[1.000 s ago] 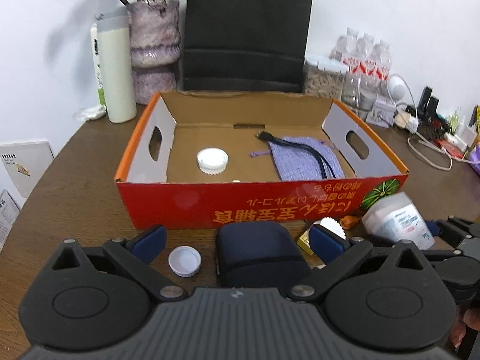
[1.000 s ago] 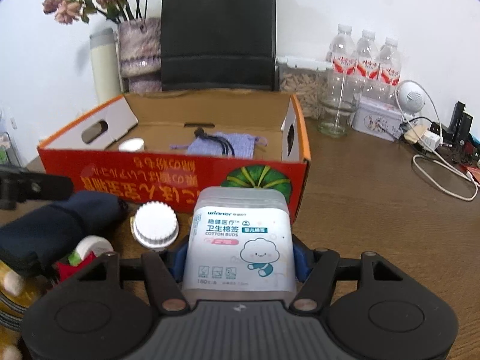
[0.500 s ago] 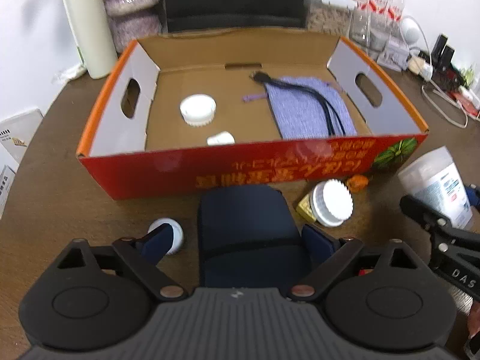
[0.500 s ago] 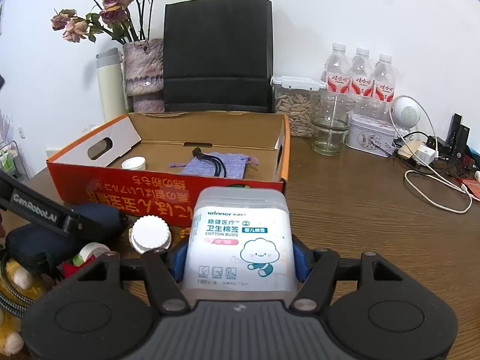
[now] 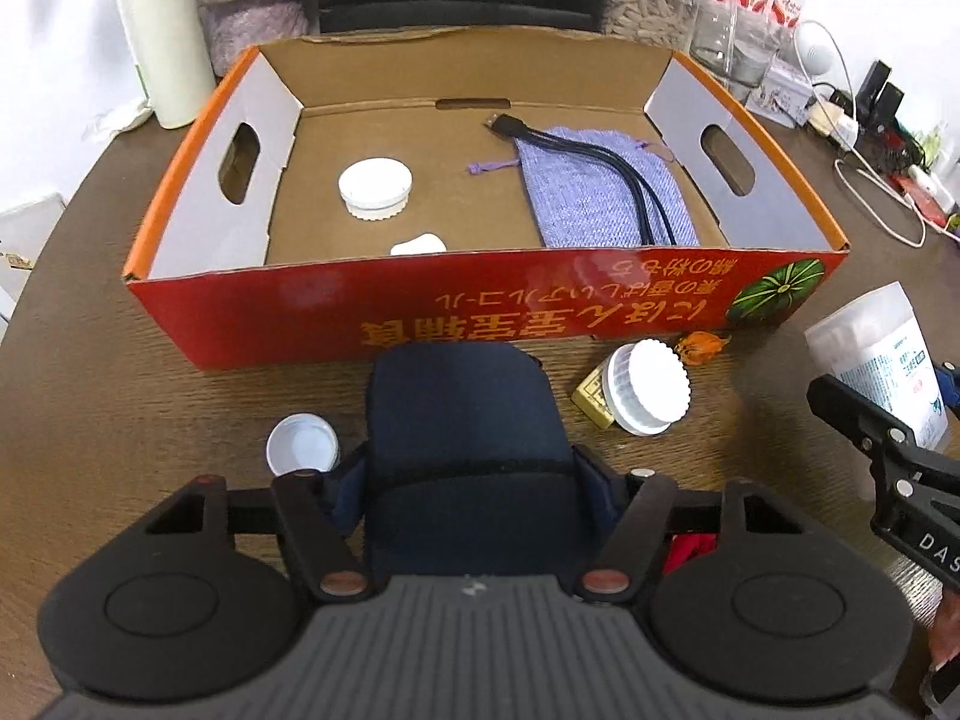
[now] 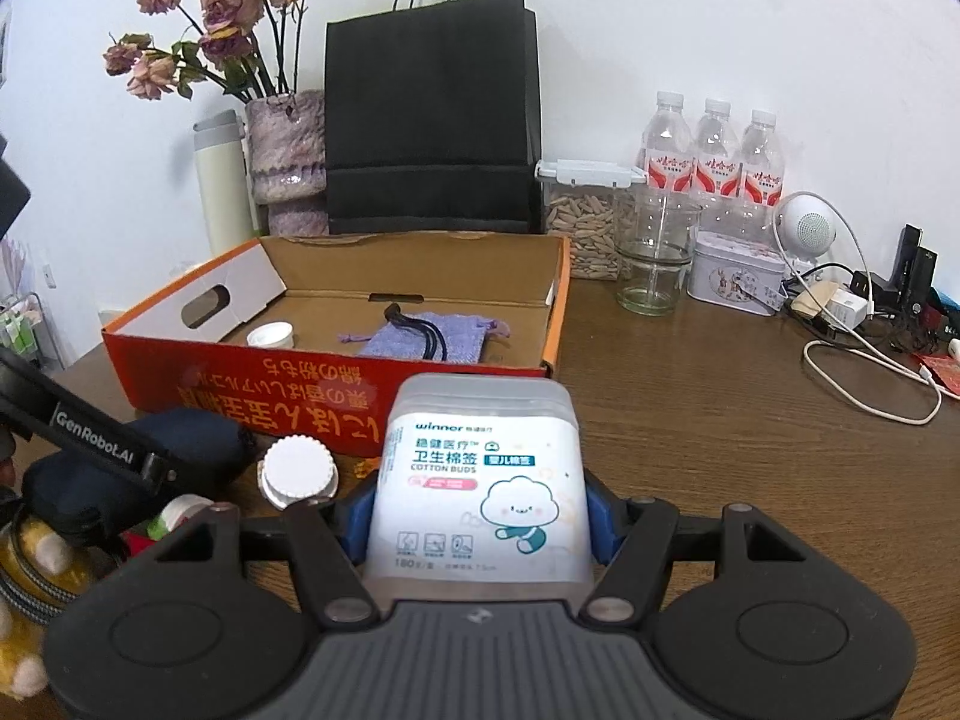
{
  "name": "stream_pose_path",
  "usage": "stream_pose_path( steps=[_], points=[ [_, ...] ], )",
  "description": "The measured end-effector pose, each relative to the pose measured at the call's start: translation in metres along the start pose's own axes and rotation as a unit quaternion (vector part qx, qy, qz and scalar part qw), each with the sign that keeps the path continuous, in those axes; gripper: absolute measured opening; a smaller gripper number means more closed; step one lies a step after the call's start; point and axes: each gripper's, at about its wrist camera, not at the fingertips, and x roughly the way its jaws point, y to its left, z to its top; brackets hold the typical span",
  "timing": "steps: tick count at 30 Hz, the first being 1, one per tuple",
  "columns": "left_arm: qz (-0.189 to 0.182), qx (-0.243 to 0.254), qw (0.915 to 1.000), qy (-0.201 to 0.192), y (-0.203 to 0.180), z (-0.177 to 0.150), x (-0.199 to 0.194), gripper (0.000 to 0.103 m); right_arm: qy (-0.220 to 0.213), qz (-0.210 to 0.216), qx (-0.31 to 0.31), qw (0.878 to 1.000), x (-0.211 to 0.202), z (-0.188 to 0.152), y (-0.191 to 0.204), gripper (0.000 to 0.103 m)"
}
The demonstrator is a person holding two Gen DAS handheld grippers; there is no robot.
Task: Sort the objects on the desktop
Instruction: 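Carry cotton-bud box and navy pouch into the cardboard box and open both tools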
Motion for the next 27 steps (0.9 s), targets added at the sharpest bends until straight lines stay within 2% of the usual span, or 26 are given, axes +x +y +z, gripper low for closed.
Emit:
stream_pose_path(
  steps=[5, 14, 18, 22, 27],
  points=[
    [-0.002, -0.014, 0.9994, -0.032, 0.003, -0.006, -0.013, 0.068, -0.005, 0.001, 0.002, 1.0, -0.004, 0.0, 0.001, 0.064],
    [-0.042, -0.032, 0.9935, -0.101, 0.007, -0.019, -0.055, 0.067, -0.027, 0.01, 0.005, 1.0, -0.013, 0.001, 0.004, 0.064],
    [-0.061, -0.046, 0.9857, -0.151, 0.012, -0.025, -0.076, 0.067, -0.046, 0.015, 0.004, 0.999, -0.022, 0.005, 0.01, 0.064],
    [-0.07, -0.058, 0.9736, -0.209, 0.015, -0.028, -0.095, 0.067, -0.07, 0.02, 0.008, 0.997, -0.03, 0.013, 0.017, 0.064],
    [-0.087, -0.054, 0.9615, -0.255, 0.015, -0.018, -0.109, 0.067, -0.09, 0.018, 0.008, 0.996, -0.028, 0.034, 0.027, 0.064]
  ],
)
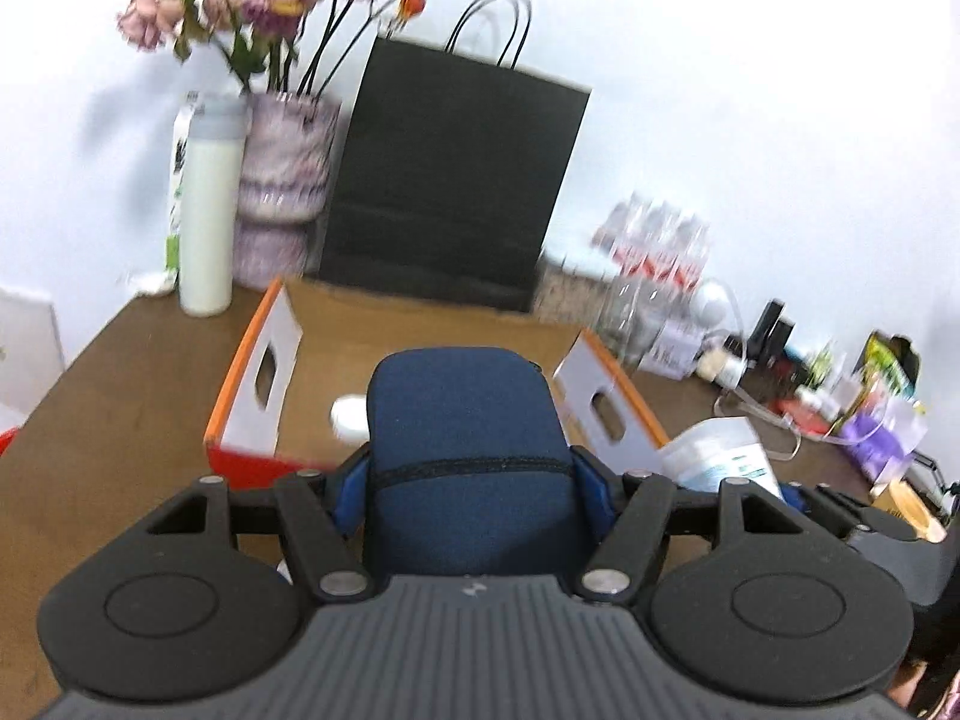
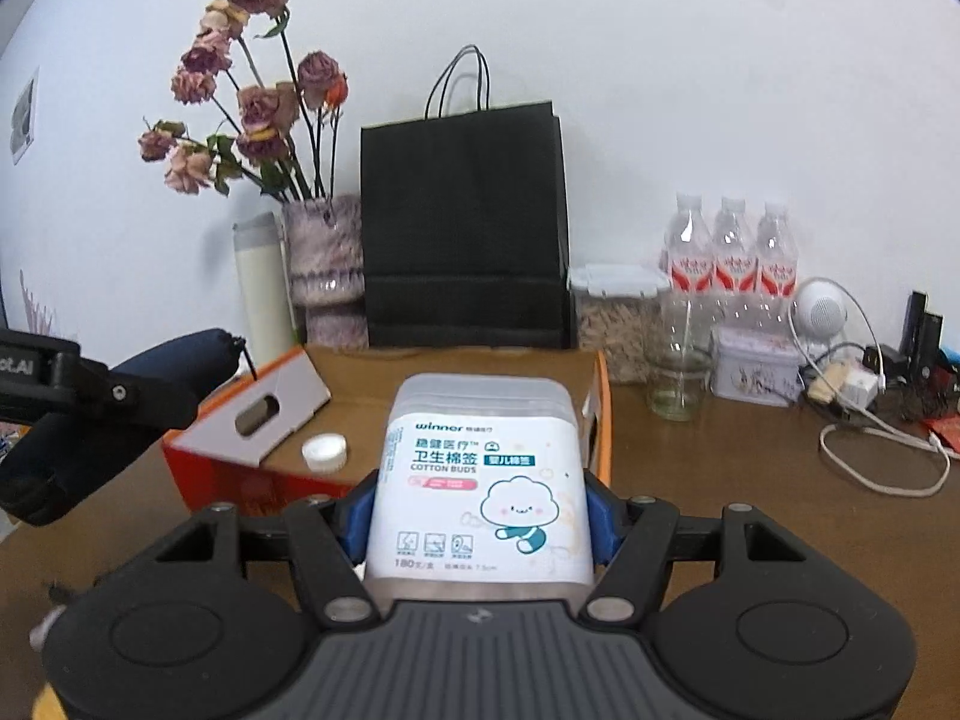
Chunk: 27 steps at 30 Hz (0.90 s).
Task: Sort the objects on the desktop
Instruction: 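Carry cotton-bud box and navy pouch into the cardboard box and open both tools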
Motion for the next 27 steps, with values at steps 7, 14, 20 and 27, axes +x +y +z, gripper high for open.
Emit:
stream_pose_path(
  steps=[7, 14, 20, 27],
  points=[
    [0.001, 0.015, 0.9986, -0.051, 0.0, 0.026, 0.011, 0.067, -0.013, -0.007, 0.012, 1.0, 0.03, 0.029, 0.007, 0.064],
    [0.028, 0.028, 0.9949, -0.093, 0.015, 0.051, 0.045, 0.067, -0.012, -0.014, 0.022, 1.0, 0.071, 0.046, 0.011, 0.064],
    [0.045, 0.026, 0.9931, -0.105, 0.033, 0.063, 0.08, 0.067, 0.0, -0.017, 0.02, 1.0, 0.113, 0.055, 0.017, 0.064],
    [0.056, 0.025, 0.9964, -0.059, 0.055, 0.046, 0.129, 0.067, 0.023, -0.023, -0.011, 0.999, 0.155, 0.049, 0.023, 0.064]
  ],
)
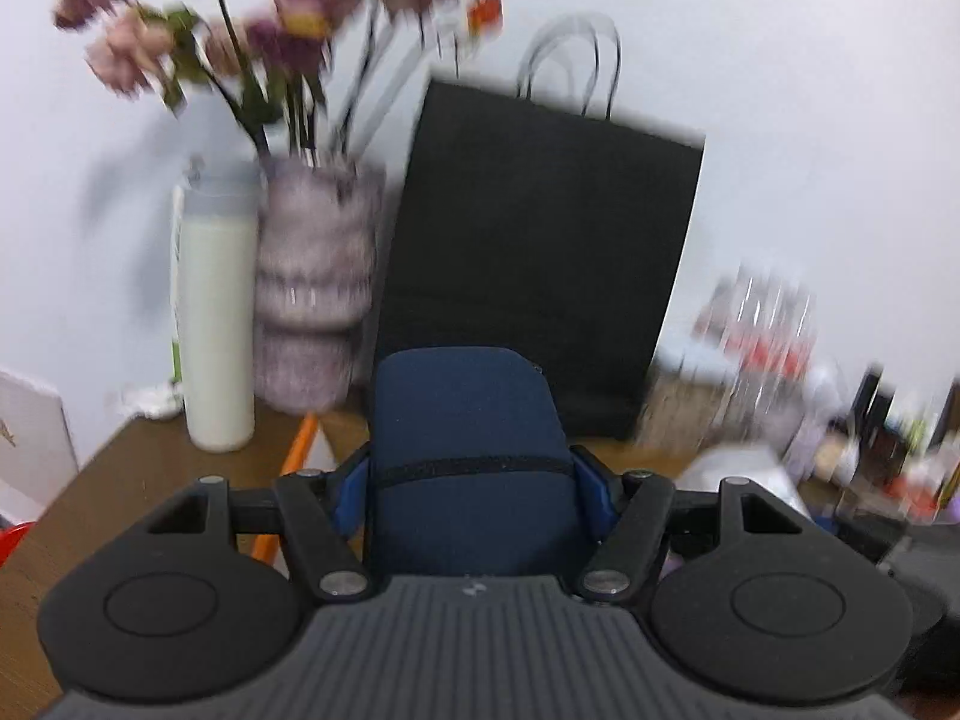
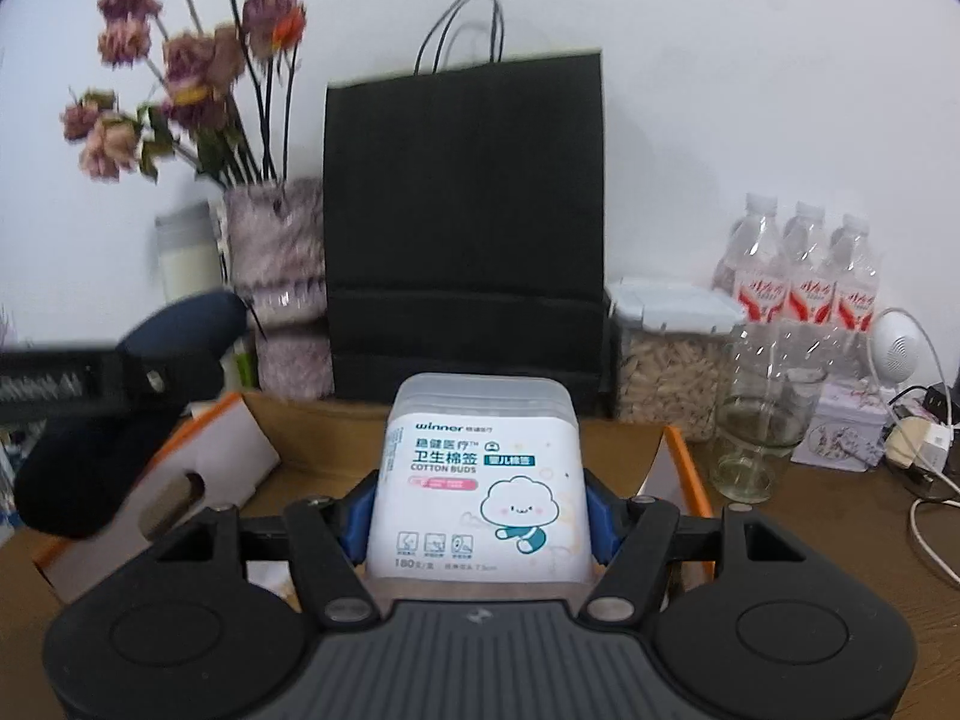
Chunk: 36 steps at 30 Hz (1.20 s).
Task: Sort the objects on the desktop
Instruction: 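Carry cotton-bud box and navy pouch into the cardboard box and open both tools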
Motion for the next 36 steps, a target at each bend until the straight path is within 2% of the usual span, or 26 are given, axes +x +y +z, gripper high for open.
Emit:
stream_pose_path(
  steps=[3, 5, 9, 20, 29, 36],
  points=[
    [0.0, 0.003, 0.9993, 0.037, 0.001, -0.01, 0.018, 0.067, 0.027, 0.001, -0.005, 1.0, 0.013, -0.009, 0.001, 0.064],
    [0.002, 0.011, 0.9989, 0.046, -0.002, -0.015, 0.021, 0.067, 0.033, -0.002, -0.007, 0.999, 0.016, -0.014, 0.001, 0.064],
    [0.006, 0.017, 0.999, 0.041, 0.0, -0.017, 0.017, 0.067, 0.03, -0.006, -0.007, 0.999, 0.013, -0.016, 0.0, 0.064],
    [0.018, -0.003, 0.9997, 0.019, 0.016, -0.003, 0.009, 0.067, 0.036, -0.016, 0.001, 0.999, 0.014, -0.017, -0.006, 0.064],
    [0.007, 0.008, 0.9992, 0.037, 0.012, -0.009, 0.017, 0.067, 0.052, -0.018, -0.002, 0.998, 0.021, -0.021, -0.005, 0.064],
    [-0.004, 0.027, 0.9974, 0.067, 0.002, -0.021, 0.027, 0.067, 0.058, -0.019, -0.005, 0.998, 0.023, -0.023, -0.003, 0.064]
  ],
)
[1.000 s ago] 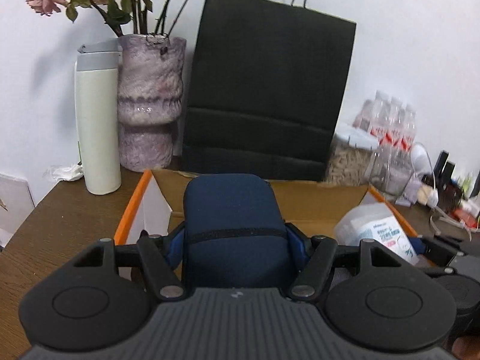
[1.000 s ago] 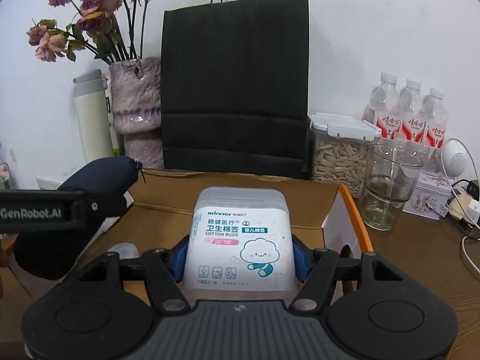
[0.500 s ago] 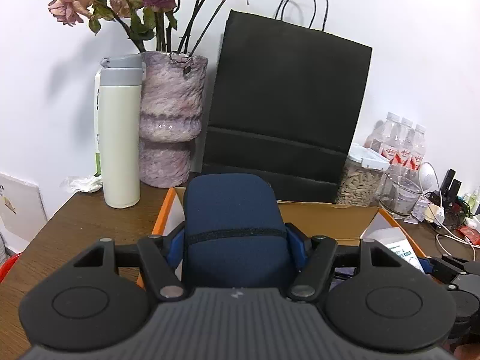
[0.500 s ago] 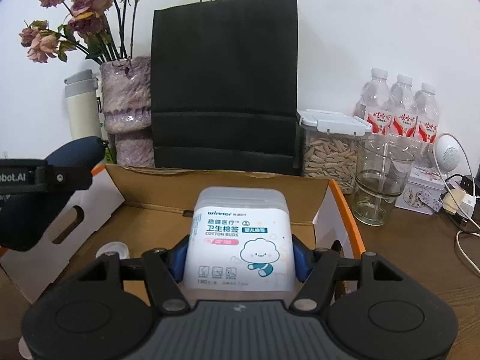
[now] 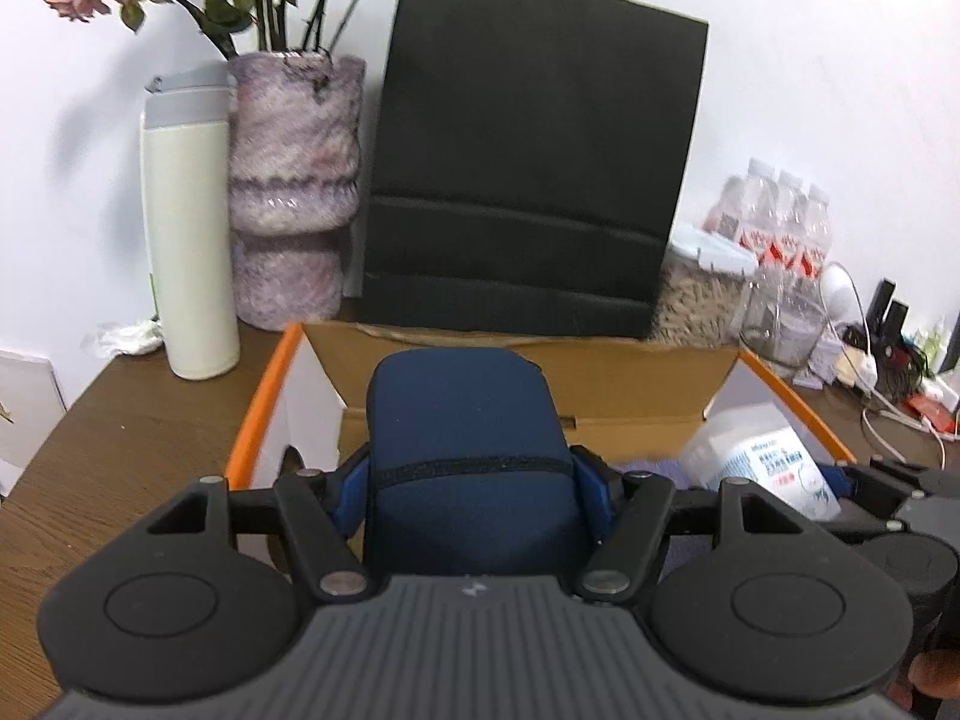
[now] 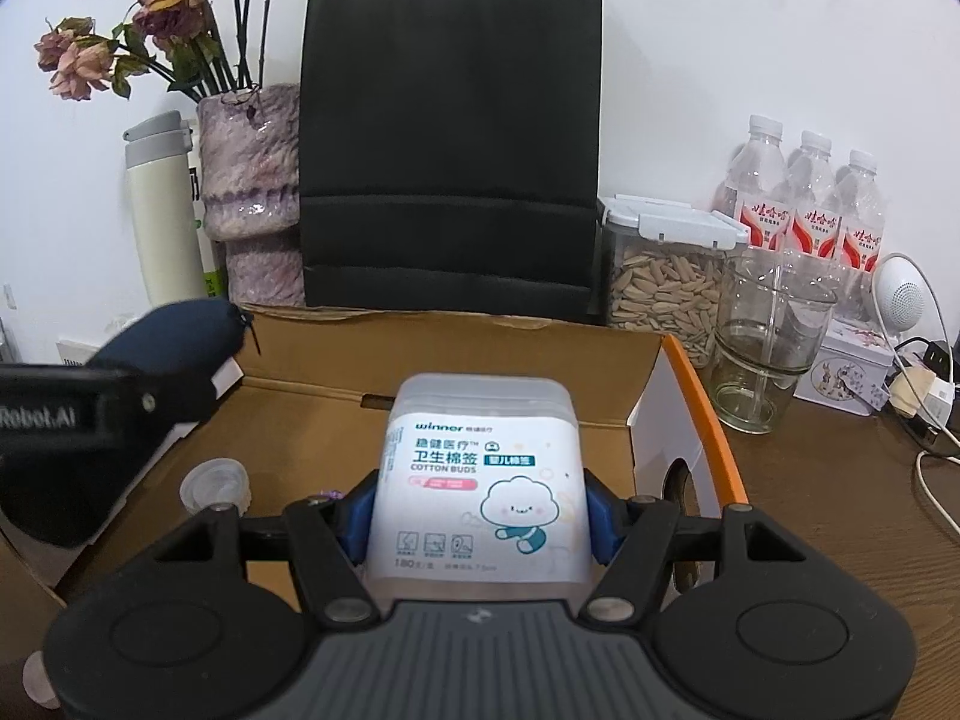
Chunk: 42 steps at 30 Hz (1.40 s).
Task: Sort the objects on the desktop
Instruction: 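Carry cotton-bud box and navy pouch into the cardboard box and open both tools, then withdraw both tools from the box toward the table items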
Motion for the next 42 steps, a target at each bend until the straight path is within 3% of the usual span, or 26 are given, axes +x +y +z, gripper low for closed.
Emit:
stream_pose_path(
  steps=[9, 11, 13, 16, 18, 29, 42],
  points=[
    [0.006, 0.015, 0.9996, 0.025, -0.004, -0.006, 0.009, 0.068, 0.012, -0.003, -0.004, 1.0, 0.002, 0.0, 0.001, 0.065],
    [0.012, 0.016, 0.9997, 0.016, -0.004, -0.005, 0.005, 0.069, 0.013, -0.003, -0.003, 1.0, 0.001, 0.001, 0.001, 0.072],
    [0.015, 0.019, 0.9997, 0.01, -0.005, -0.003, 0.001, 0.088, 0.009, -0.005, -0.004, 1.0, -0.001, 0.001, 0.002, 0.092],
    [0.022, 0.029, 0.9993, -0.001, -0.009, -0.002, -0.003, 0.101, 0.007, -0.002, -0.007, 1.0, -0.003, 0.003, 0.003, 0.097],
    [0.025, 0.035, 0.9991, -0.005, -0.012, -0.001, -0.004, 0.103, 0.008, -0.001, -0.011, 1.0, -0.004, 0.003, 0.004, 0.103],
    [0.039, 0.034, 0.9984, -0.021, -0.016, 0.006, -0.018, 0.103, -0.013, -0.003, -0.016, 1.0, -0.02, 0.01, 0.006, 0.103],
    [0.046, 0.019, 0.9963, -0.07, 0.0, 0.007, -0.075, 0.103, -0.045, -0.006, -0.034, 0.998, -0.068, -0.002, 0.003, 0.103]
  ],
)
